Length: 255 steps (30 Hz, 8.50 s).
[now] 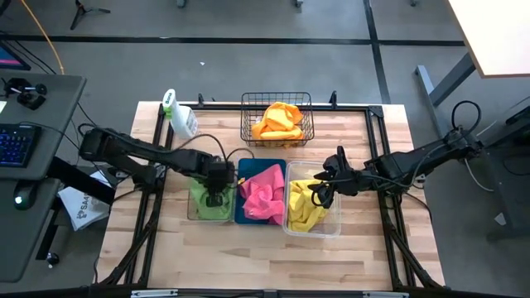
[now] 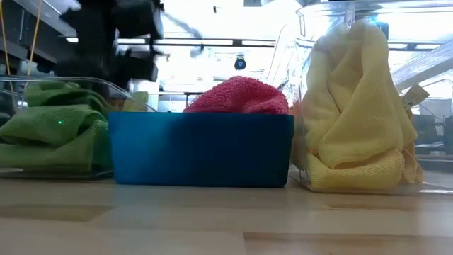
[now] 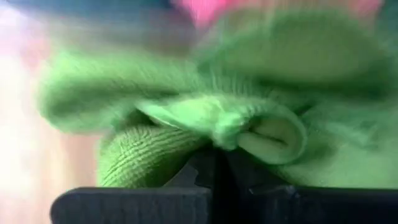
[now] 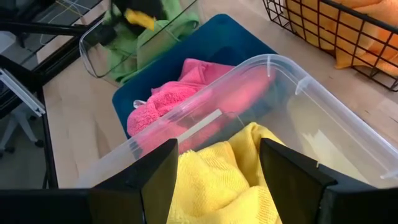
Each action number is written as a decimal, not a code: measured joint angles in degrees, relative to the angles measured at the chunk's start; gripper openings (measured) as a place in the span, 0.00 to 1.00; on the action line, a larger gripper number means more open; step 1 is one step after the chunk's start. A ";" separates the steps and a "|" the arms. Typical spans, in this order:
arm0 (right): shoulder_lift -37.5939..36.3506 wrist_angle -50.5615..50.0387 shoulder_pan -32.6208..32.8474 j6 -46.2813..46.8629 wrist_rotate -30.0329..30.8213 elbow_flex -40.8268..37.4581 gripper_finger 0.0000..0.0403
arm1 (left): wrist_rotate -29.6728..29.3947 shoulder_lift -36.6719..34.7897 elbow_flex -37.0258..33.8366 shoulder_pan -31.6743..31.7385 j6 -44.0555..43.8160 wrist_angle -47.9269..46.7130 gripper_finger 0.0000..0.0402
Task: Sort microfiber towel by color & place in baskets
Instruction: Put the green microfiber cloth into the left transparent bin, then return to Home Position
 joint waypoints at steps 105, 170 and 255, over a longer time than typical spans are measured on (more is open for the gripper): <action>0.13 2.15 -0.15 -2.56 8.60 0.00 0.55 | 3.24 -1.69 -0.37 -6.00 -4.16 -9.68 0.51; -16.64 -15.00 -3.64 1.00 -3.12 0.00 0.01 | -9.06 -78.82 -45.77 2.19 -15.88 55.40 0.00; -64.57 36.31 -27.54 -34.08 -28.68 -54.80 0.00 | -8.72 -78.78 -45.75 2.18 -15.80 53.80 0.00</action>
